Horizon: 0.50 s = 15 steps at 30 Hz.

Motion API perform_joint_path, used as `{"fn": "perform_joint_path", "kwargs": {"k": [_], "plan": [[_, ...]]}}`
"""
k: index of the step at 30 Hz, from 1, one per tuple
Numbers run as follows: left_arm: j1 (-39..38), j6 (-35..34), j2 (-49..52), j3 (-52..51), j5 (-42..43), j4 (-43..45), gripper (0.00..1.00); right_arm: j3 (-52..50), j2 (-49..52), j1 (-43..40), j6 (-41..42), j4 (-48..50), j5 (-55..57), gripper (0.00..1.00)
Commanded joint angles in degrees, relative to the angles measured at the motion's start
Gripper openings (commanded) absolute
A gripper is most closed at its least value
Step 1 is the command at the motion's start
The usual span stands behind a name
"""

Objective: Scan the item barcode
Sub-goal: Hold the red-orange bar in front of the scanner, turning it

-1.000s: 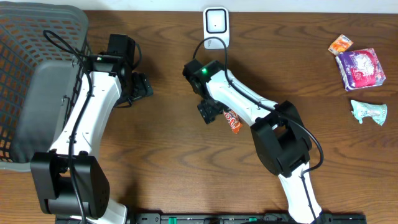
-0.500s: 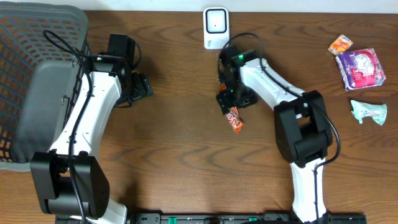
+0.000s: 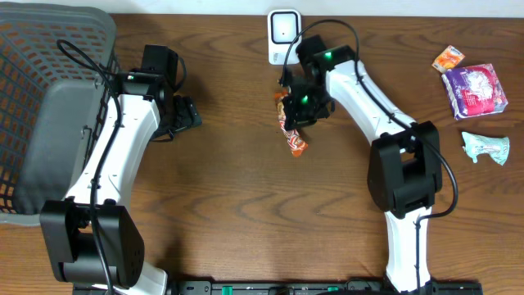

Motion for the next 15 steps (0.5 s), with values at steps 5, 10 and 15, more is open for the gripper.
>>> {"fn": "perform_joint_path", "kwargs": {"k": [5,10,15], "plan": [[0.09,-0.94,0.24,-0.61,-0.92,-0.33,0.98,-10.58,0.39,-2.08,-3.23,8.85,-26.18,0.01],[0.09,-0.94,0.24,-0.61,-0.92,-0.33,0.98,-19.93,0.39,-3.17,-1.05,19.21,-36.0,0.04],[0.09,-0.94,0.24,-0.61,-0.92,-0.33,0.98,-20.76,-0.02,-5.55,4.46,18.49,-26.23,0.48]]}}
